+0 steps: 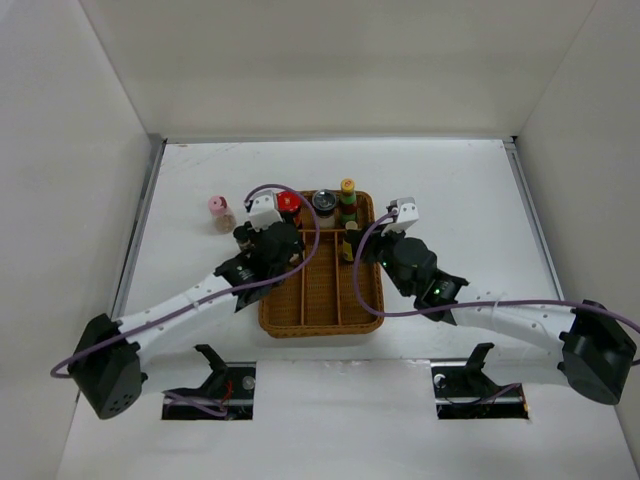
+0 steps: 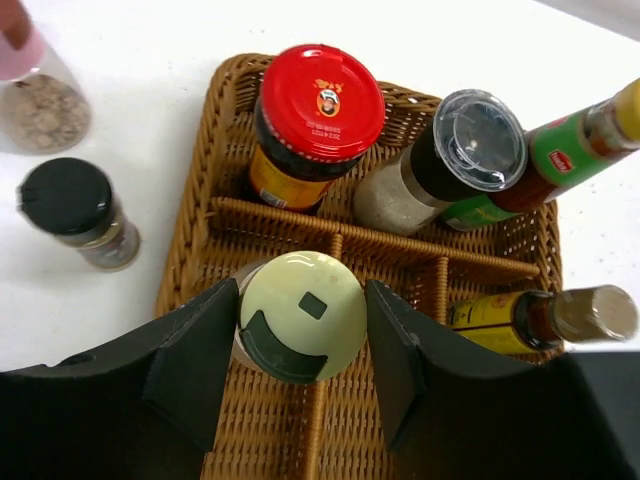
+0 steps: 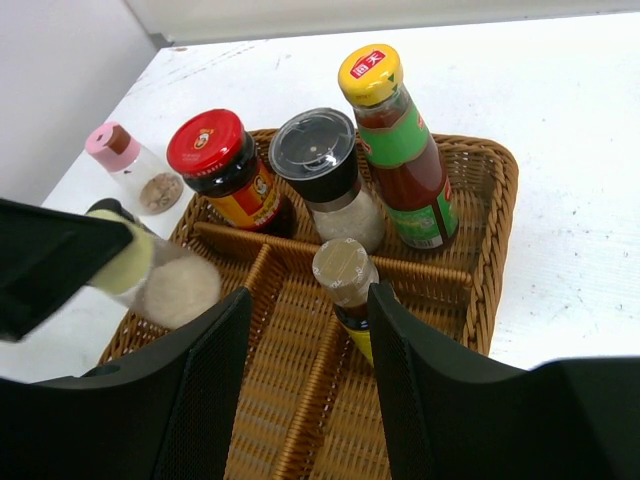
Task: Organize the condiment bottles
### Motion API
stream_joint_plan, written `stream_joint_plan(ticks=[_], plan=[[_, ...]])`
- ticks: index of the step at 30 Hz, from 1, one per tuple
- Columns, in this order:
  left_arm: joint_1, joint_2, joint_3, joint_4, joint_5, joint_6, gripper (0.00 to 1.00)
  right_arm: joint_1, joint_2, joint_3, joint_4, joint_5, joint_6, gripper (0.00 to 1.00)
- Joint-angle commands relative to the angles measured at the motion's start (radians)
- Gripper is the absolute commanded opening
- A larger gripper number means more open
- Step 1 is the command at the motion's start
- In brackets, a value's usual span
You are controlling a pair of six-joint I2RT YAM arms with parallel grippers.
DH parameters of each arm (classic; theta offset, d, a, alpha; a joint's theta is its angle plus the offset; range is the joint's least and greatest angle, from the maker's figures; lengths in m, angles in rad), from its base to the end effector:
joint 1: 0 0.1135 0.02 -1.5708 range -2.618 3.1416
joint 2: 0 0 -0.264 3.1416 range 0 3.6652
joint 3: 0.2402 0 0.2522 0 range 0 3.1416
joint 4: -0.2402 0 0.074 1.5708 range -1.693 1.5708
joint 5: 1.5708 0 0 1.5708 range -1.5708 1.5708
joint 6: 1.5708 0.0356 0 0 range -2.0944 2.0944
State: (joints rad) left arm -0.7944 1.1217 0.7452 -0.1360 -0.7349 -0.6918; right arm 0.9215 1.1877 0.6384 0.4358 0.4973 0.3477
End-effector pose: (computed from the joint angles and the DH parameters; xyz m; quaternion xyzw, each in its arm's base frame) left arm 0.1871 -0.1565 0.2678 -0.1398 0.8139 -0.0904 0.5567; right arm 0.1745 0.2017 0.2697 -0.0475 0.7399 0.2348 0.6286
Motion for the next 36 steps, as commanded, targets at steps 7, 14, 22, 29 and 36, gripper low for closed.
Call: stream_joint_plan(ticks=[7, 14, 22, 29, 36], plan=[[0.021, 0.159, -0.044, 0.239, 0.017, 0.041, 0.4, -0.006, -0.028, -0.008, 0.064, 0.009, 0.005, 0.55], [0.022, 0.084, -0.066, 0.254, 0.022, 0.049, 0.61, -0.008, -0.02, -0.008, 0.064, 0.009, 0.008, 0.56], [0.021, -0.114, -0.078, 0.188, -0.032, 0.106, 0.66, -0.01, -0.017, -0.006, 0.064, 0.007, 0.007, 0.57], [0.184, -0.185, -0.054, 0.076, -0.1, 0.088, 0.66, -0.008, -0.008, -0.003, 0.064, 0.009, 0.008, 0.58], [0.433, -0.044, -0.007, -0.025, 0.155, -0.014, 0.65, -0.01, -0.022, -0.009, 0.066, 0.006, 0.011, 0.59]])
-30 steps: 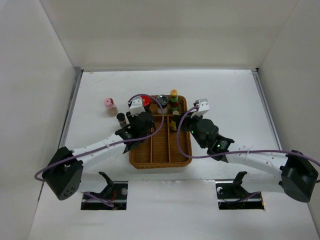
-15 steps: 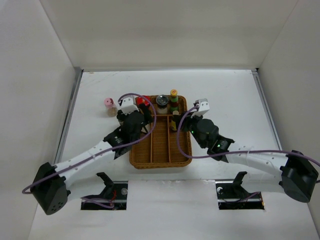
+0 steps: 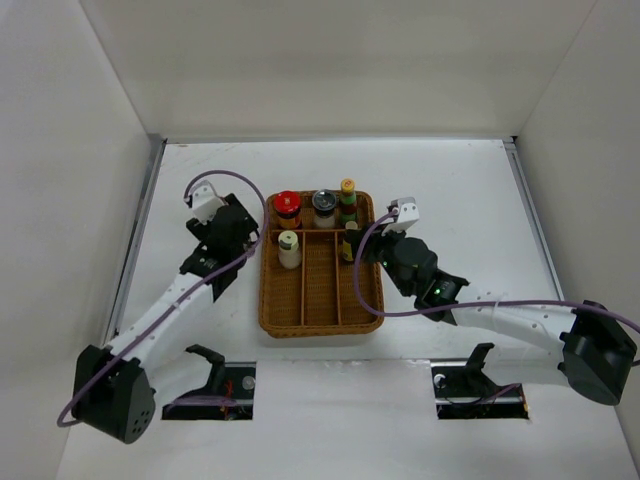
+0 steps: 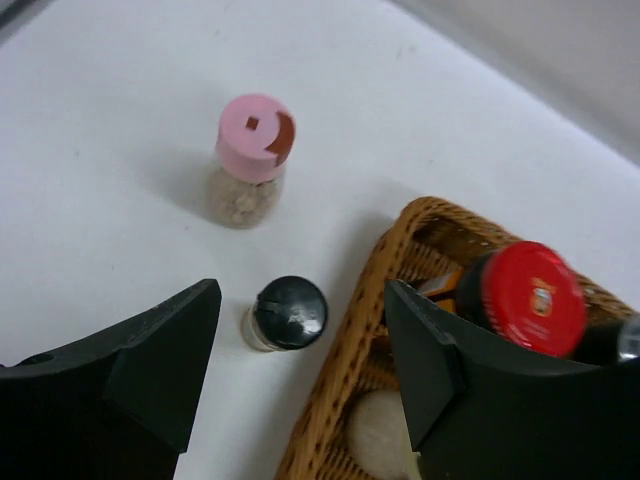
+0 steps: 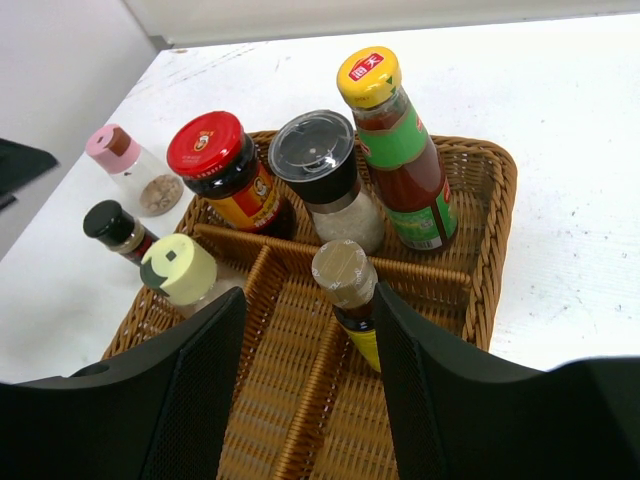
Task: Organize the condiment bottles
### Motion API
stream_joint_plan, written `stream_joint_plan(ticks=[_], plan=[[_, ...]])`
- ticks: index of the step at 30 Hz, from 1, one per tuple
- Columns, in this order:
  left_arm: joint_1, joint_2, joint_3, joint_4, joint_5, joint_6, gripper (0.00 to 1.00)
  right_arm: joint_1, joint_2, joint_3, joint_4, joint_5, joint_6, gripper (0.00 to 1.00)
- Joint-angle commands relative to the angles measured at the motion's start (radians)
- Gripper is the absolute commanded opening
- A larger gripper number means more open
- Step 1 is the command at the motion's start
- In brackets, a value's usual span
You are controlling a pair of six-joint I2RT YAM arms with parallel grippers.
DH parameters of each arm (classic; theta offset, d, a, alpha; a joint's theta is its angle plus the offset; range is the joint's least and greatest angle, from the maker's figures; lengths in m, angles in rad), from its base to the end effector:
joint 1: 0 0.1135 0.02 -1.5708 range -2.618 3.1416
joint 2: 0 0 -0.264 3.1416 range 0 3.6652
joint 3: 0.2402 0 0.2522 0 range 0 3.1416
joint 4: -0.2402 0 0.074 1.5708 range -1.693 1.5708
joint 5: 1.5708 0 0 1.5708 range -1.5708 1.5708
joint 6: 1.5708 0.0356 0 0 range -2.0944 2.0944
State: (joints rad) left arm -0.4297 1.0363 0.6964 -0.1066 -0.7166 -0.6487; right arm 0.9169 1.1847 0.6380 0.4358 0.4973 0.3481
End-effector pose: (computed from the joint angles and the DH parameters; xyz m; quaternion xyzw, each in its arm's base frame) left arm 0.2165 -0.0735 0.2720 -0.2724 0.7672 -0.0017 0.5807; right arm 0.1751 0.2005 0.2703 -0.0451 0.7393 0.2342 0.6297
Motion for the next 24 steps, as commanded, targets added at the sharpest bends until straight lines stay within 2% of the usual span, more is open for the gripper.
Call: stream_joint_plan(ticks=[1, 5, 13, 24], plan=[[0.085, 0.057, 0.035, -0.045, 0.167, -0.061, 0.65, -0.005, -0.016, -0.009, 0.063, 0.006, 0.011, 0.59], [0.133, 0.126, 0.015, 0.011, 0.224, -0.083, 0.65, -0.002, -0.005, -0.004, 0.066, 0.006, 0.008, 0.59], [0.105, 0.223, 0.034, 0.09, 0.23, -0.051, 0.65, 0.0, 0.026, 0.014, 0.055, 0.009, -0.003, 0.6], [0.107, 0.239, 0.014, 0.108, 0.209, -0.051, 0.47, 0.001, 0.026, 0.011, 0.061, 0.01, -0.006, 0.6]])
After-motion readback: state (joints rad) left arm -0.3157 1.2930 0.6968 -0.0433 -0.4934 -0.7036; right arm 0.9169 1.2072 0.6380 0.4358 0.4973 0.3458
